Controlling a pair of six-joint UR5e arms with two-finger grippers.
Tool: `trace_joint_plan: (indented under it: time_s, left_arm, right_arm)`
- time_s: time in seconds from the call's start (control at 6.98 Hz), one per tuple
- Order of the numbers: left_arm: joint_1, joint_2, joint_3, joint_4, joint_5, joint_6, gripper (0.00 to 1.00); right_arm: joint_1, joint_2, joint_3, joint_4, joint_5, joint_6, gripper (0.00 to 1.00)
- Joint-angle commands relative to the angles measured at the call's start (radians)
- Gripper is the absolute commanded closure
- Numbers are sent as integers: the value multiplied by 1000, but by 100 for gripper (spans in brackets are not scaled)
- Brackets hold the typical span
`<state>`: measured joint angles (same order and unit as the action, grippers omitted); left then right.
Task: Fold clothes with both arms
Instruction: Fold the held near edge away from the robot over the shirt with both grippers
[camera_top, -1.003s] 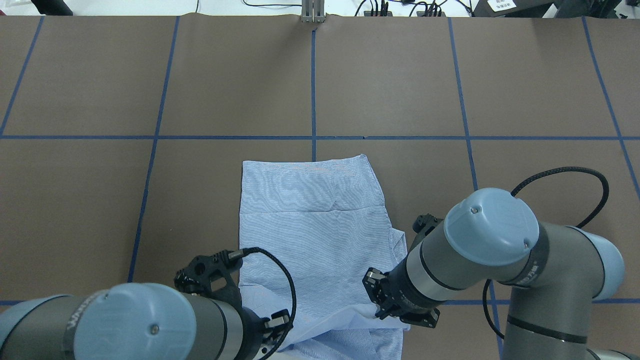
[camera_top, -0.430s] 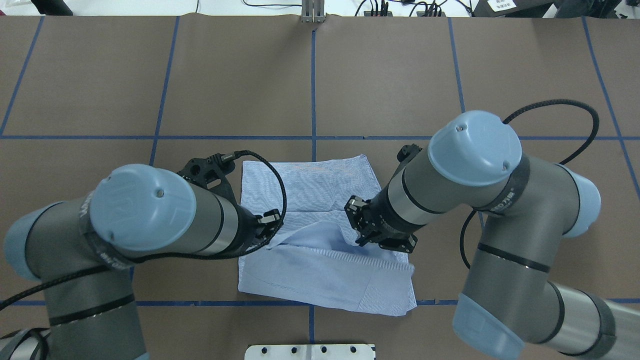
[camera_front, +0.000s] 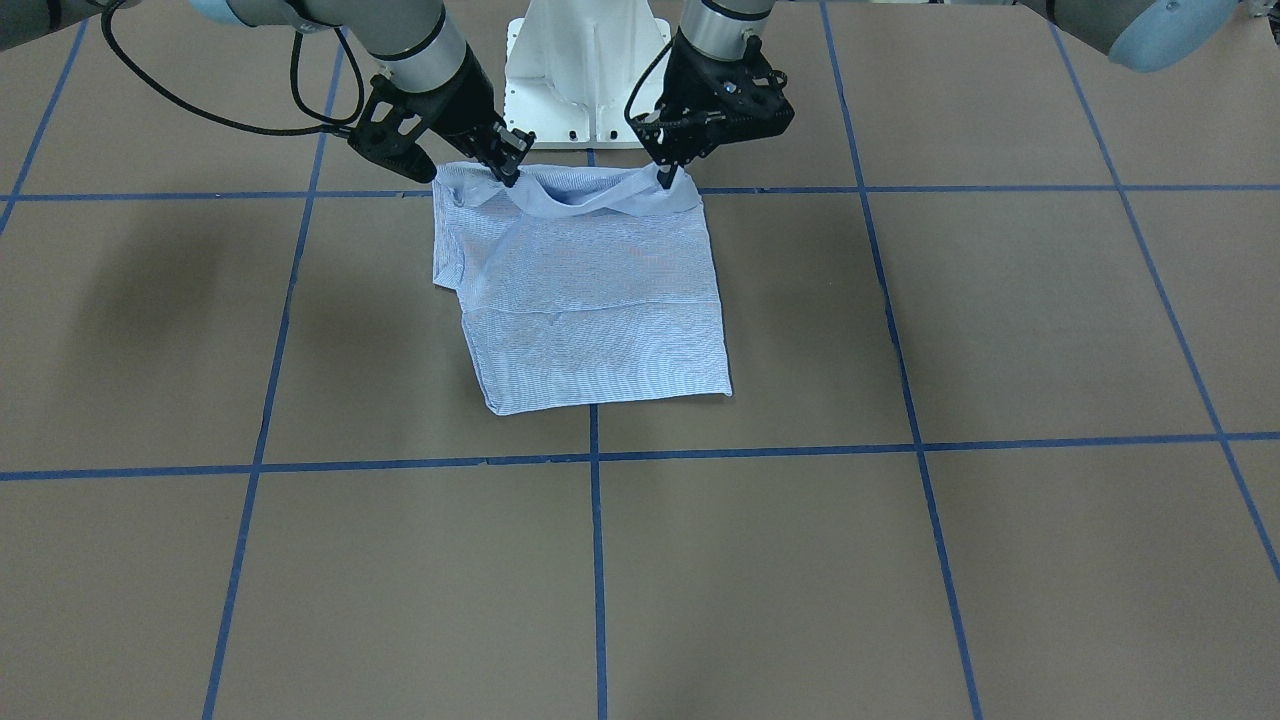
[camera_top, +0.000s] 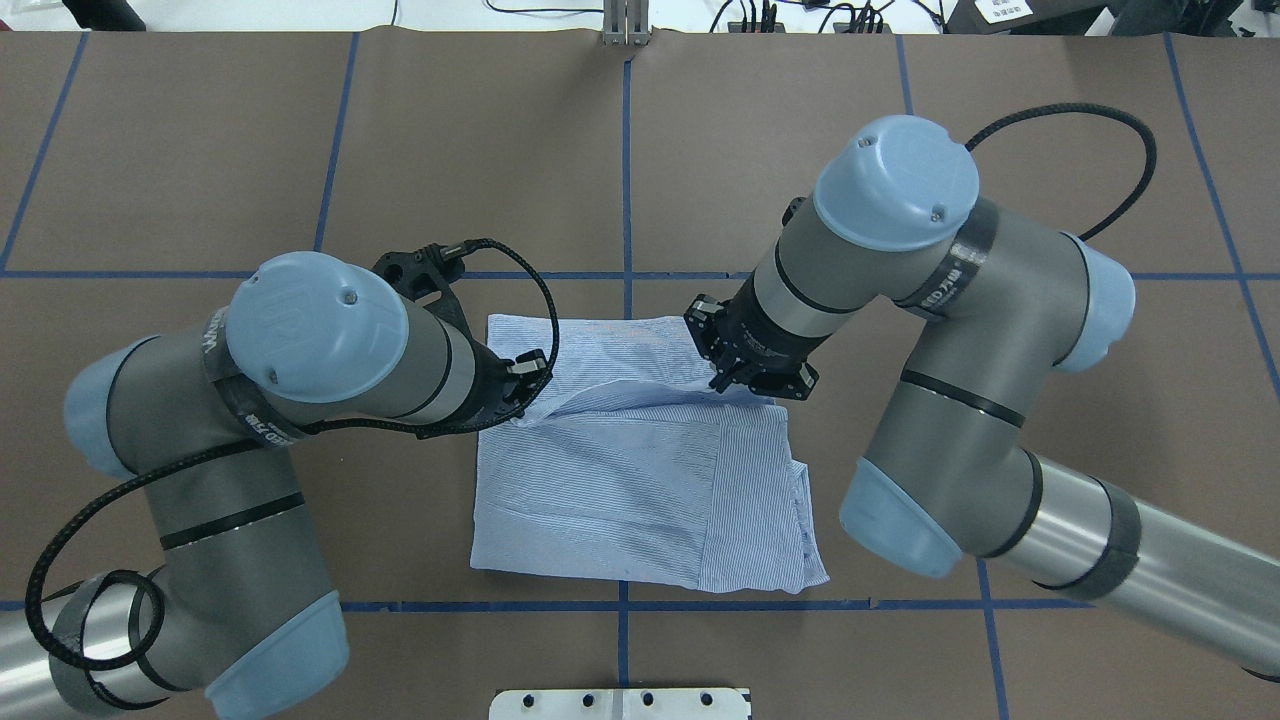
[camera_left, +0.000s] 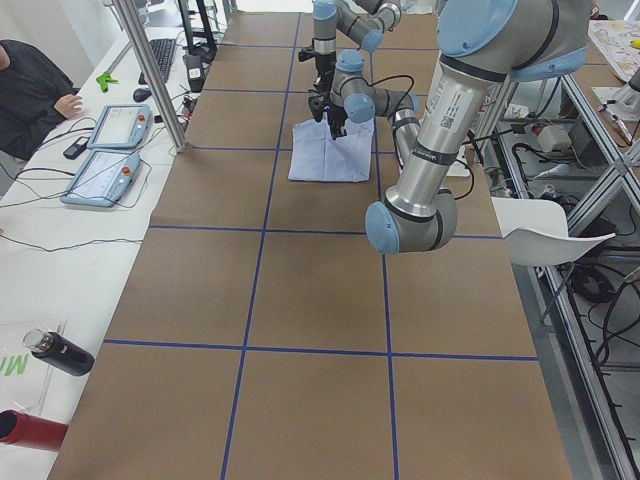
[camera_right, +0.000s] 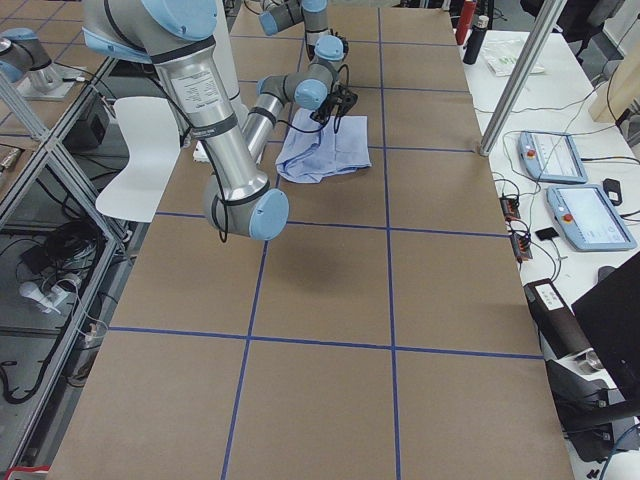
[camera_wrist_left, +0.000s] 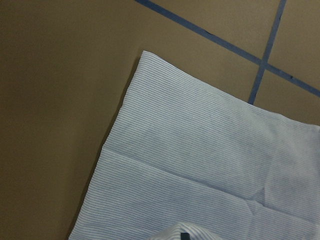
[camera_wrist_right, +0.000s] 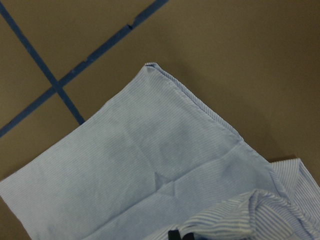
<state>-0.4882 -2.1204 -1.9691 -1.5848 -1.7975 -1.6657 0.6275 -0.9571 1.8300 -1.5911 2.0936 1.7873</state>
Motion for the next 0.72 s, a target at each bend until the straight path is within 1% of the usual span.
trace_joint_plan:
  time_s: [0.0,0.14,0.29,0.57]
  left_arm:
    - [-21,0,86,-87,0,24,100]
    - [-24,-1,114,-112,1,24,100]
    - [-38,-1,151,-162,1,24,100]
    - [-87,-10,232,-242,1,49,100]
  right_arm:
    - [29,102,-156,5,-1,-19,100]
    - [34,125,-190,5,-3,-20,100]
    - [38,156,-240,23,-4,-20,100]
    - [41,172,-335,113,-12,-19,100]
